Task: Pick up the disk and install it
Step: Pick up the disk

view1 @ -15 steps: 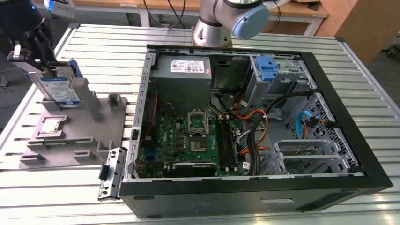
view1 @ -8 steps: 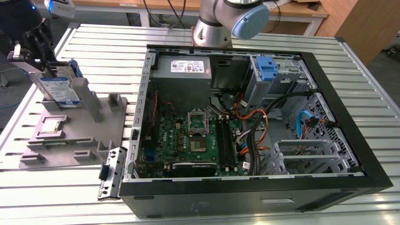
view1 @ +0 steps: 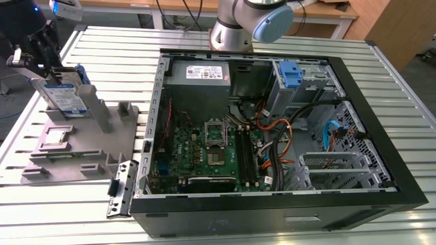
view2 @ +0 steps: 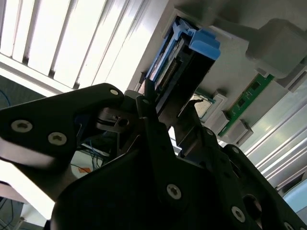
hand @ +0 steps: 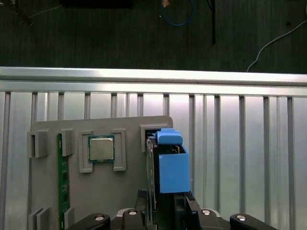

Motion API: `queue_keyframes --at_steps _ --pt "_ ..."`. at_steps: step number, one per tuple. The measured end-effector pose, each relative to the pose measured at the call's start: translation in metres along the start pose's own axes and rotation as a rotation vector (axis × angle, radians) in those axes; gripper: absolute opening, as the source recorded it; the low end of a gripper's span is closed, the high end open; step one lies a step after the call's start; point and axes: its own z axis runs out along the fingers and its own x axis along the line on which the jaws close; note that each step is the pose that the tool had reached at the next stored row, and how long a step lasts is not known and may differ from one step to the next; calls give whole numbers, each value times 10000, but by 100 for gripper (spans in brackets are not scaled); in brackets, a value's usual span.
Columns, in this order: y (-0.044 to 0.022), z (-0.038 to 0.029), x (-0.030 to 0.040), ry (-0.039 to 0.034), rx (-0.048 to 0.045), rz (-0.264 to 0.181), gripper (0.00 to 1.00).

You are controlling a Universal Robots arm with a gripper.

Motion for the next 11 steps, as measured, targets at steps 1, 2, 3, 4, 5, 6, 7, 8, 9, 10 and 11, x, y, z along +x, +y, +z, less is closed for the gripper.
queue_keyframes --at_steps 1,2,3,4,5,6,7,8,9,10,11 --pt "0 0 0 -1 1 2 42" --pt "0 0 0 0 1 4 41" --pt "0 -1 0 1 -1 7 35" --pt "0 0 0 1 0 9 35" --pt "0 0 0 0 0 11 35" --pt "0 0 0 0 1 14 35" --pt "0 0 0 0 0 17 35" --pt "0 0 0 0 1 19 35" --pt "0 0 0 0 1 21 35" --pt "0 0 0 0 1 24 35" --pt "0 0 0 -1 2 26 35"
